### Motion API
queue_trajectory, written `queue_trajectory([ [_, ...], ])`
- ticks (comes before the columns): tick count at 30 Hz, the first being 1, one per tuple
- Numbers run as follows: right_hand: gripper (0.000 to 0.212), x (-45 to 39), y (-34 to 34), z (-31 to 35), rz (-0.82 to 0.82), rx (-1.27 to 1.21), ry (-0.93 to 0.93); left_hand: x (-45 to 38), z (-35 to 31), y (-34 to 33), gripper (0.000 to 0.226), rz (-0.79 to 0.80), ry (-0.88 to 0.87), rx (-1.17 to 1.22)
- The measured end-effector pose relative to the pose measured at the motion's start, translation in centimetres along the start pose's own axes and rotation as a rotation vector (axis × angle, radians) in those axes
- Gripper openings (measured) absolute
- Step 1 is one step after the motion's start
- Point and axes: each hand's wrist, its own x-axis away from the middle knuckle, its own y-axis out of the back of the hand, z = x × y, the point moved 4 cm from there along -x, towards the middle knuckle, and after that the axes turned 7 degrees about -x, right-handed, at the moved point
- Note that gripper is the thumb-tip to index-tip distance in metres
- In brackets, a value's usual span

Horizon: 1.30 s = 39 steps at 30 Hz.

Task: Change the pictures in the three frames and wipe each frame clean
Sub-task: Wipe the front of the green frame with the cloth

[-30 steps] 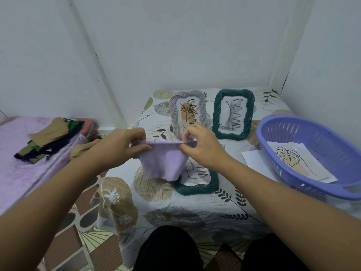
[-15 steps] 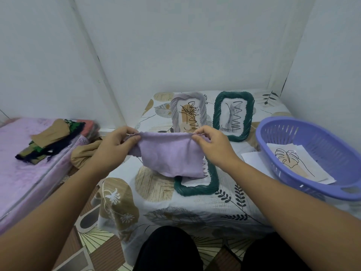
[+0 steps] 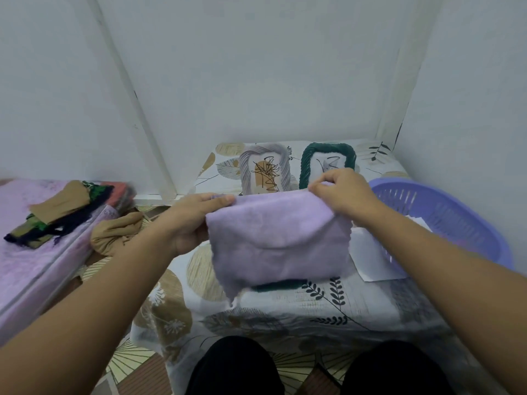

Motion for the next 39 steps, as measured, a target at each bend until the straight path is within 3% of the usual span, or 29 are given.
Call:
queue_trajectory([
  [3, 0.015, -1.9, 0.5, -0.6, 0.081, 0.341, 0.044, -2.2, 1.4, -1.7, 0.027, 0.019, 0.031, -0.089],
  [6, 0.017, -2.8, -1.1, -2.0, 0.095, 0.447, 0.037, -4.4, 3.4, -2.1, 0.014, -0.047, 0.04, -0.277],
  [10, 0.031, -1.8, -4.4, -3.6, 0.093, 0.596, 0.086, -6.4, 5.9, -2.1, 0.021, -0.155, -0.018, -0.558],
  [12, 0.046, -0.2, -6.3, -3.4, 0.132, 0.569, 0.229, -6.7, 6.7, -2.2, 0.022, -0.21, -0.069, -0.701],
  [14, 0.05, 1.5, -8.8, -2.9, 0.288, 0.47, 0.377, -6.7, 7.0, -2.4, 0.025, -0.248, -0.141, -0.853],
  [16, 0.048, 2.6, -11.0, -3.0, 0.406, 0.386, 0.415, -6.5, 7.2, -2.4, 0.028, -0.259, -0.21, -0.907],
  [19, 0.046, 3.1, -13.0, -3.9, 0.433, 0.361, 0.402, -6.3, 7.5, -2.2, 0.032, -0.239, -0.295, -0.877],
  [25, 0.015, 3.4, -14.2, -5.1, 0.331, 0.255, 0.4, -5.7, 8.1, -2.0, 0.015, -0.196, -0.345, -0.725],
  [29, 0.008, 2.7, -12.7, -5.9, 0.135, -0.021, 0.266, -4.9, 10.0, -0.4, 0.046, -0.22, -0.38, -0.925],
  [33, 0.005, 1.9, -11.7, -6.6, 0.065, 0.034, 0.245, -4.6, 12.4, 0.3, 0.062, -0.111, -0.383, -1.148],
  [35, 0.014, 2.2, -12.0, -6.7, 0.107, 0.074, 0.29, -4.4, 12.6, 0.4, 0.066, -0.093, -0.406, -1.14],
  [39, 0.055, 3.3, -12.6, -5.9, 0.157, 0.197, 0.44, -4.2, 13.0, 0.6, 0.068, -0.091, -0.42, -1.125],
])
